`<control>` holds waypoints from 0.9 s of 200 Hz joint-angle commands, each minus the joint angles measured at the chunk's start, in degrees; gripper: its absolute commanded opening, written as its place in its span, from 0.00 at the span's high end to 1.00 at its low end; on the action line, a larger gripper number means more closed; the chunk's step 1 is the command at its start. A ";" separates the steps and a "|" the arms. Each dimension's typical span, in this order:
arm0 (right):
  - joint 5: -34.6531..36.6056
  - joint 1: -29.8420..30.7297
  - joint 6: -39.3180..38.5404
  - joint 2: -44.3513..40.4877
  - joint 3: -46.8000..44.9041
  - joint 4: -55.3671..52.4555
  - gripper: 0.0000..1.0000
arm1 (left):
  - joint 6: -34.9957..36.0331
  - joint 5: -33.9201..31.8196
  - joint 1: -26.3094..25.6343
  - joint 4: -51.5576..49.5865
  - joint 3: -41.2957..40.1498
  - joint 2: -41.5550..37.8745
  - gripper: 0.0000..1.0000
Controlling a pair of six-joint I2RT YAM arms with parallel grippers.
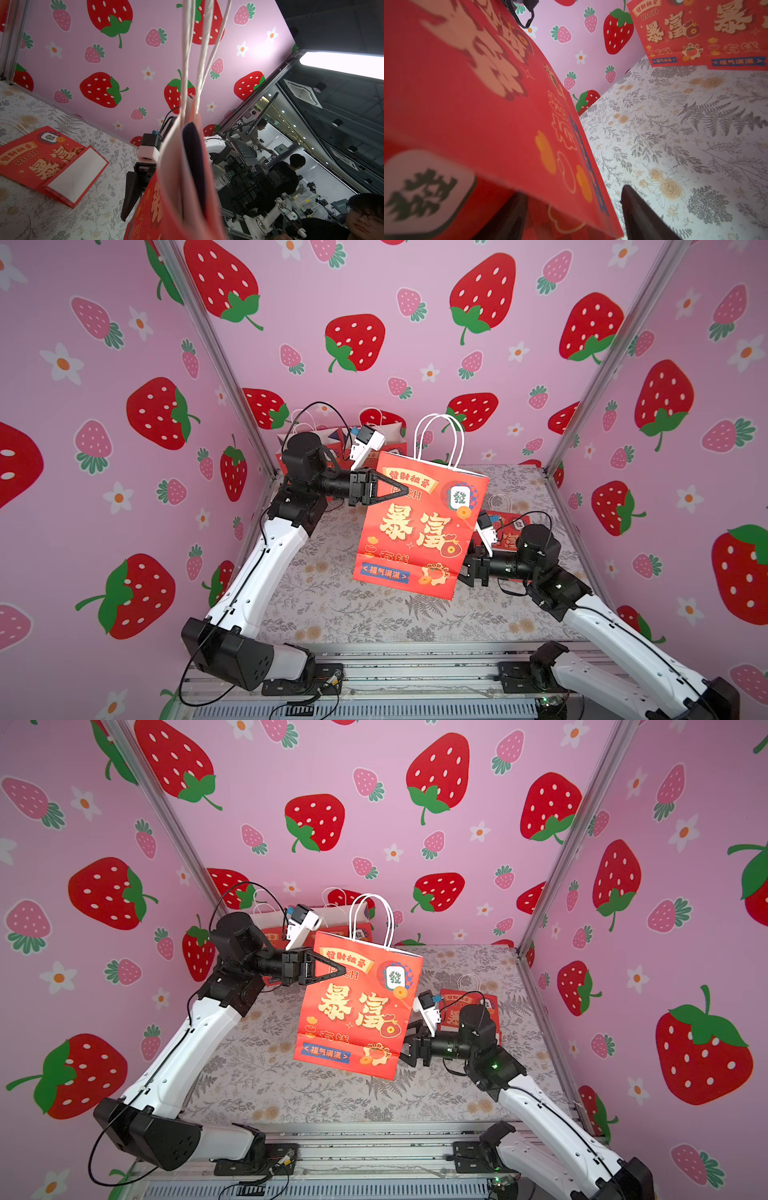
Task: Put away the paper bag
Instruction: Press the paper bag.
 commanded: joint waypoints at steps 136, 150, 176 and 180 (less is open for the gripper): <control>5.06 -0.07 -4.13 -1.48 10.95 -3.55 0.32 | 10.69 0.32 -2.66 -8.61 -7.74 -5.39 1.00; 5.02 -0.27 -4.11 -1.07 12.05 -3.63 0.32 | 11.00 0.36 -2.99 -8.84 -8.01 -5.39 1.00; 5.02 -1.12 -4.03 -0.91 13.99 -4.08 0.32 | 12.94 0.42 -3.20 -11.19 -8.36 -5.56 1.00; 5.02 -1.34 -4.02 -1.00 14.20 -4.16 0.32 | 13.27 0.54 -3.20 -11.39 -8.47 -5.65 1.00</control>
